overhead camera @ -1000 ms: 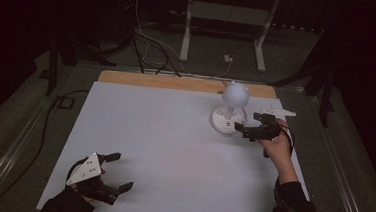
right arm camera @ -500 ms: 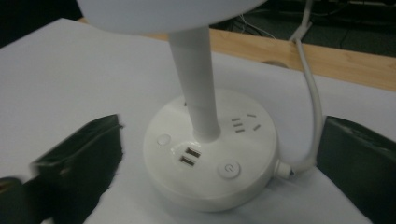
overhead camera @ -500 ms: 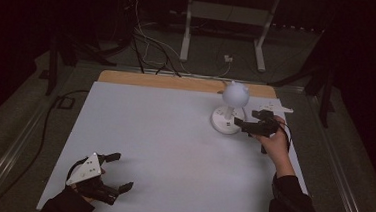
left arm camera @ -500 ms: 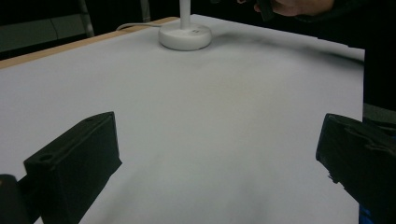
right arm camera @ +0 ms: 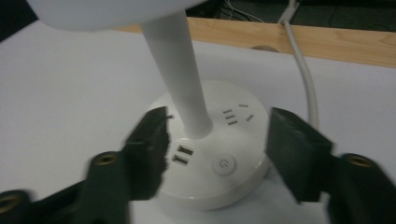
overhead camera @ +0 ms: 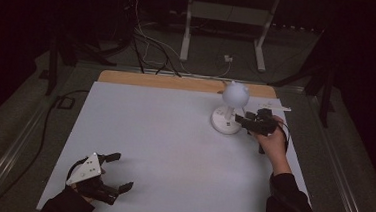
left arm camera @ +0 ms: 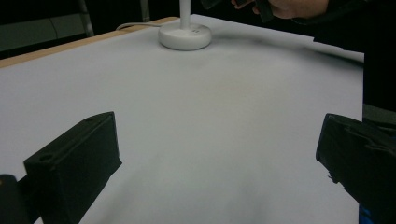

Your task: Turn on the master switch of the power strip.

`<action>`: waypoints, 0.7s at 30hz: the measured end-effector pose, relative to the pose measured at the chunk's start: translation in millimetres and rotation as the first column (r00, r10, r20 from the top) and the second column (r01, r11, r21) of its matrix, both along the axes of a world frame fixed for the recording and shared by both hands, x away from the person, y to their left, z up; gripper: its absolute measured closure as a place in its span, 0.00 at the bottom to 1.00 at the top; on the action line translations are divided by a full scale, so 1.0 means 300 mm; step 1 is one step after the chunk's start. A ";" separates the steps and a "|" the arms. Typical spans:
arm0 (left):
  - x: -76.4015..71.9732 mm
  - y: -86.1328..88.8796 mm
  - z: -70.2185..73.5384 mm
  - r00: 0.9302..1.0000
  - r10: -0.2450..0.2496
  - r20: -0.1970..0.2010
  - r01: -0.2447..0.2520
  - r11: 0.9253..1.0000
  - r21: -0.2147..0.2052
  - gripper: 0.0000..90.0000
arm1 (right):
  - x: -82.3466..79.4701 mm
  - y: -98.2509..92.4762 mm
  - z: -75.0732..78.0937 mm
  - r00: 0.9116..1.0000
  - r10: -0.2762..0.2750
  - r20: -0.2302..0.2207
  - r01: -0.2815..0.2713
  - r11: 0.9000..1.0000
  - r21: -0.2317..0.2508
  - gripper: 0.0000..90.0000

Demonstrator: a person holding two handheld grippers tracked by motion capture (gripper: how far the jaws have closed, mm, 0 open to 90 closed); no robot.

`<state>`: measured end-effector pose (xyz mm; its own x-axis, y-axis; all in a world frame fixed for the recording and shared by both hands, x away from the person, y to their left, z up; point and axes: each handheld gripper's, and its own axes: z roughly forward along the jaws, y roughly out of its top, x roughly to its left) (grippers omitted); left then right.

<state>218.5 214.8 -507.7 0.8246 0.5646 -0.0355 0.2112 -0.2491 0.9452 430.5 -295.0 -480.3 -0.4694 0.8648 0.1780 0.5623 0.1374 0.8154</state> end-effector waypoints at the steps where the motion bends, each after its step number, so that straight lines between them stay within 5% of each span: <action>1: 0.000 0.000 0.000 1.000 0.000 -0.001 0.000 1.000 0.000 0.00 | 0.001 0.000 -0.002 1.000 0.001 -0.001 -0.001 1.000 0.001 0.50; 21: 0.000 0.000 0.000 1.000 0.001 -0.002 -0.001 1.000 0.000 0.00 | 0.003 0.020 -0.036 0.998 -0.060 0.017 0.061 0.995 -0.077 0.89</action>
<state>218.5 214.7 -507.7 0.8241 0.5652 -0.0374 0.2137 -0.2491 0.9446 431.3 -289.0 -491.2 -0.4179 0.9027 0.1027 0.5597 0.1667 0.8118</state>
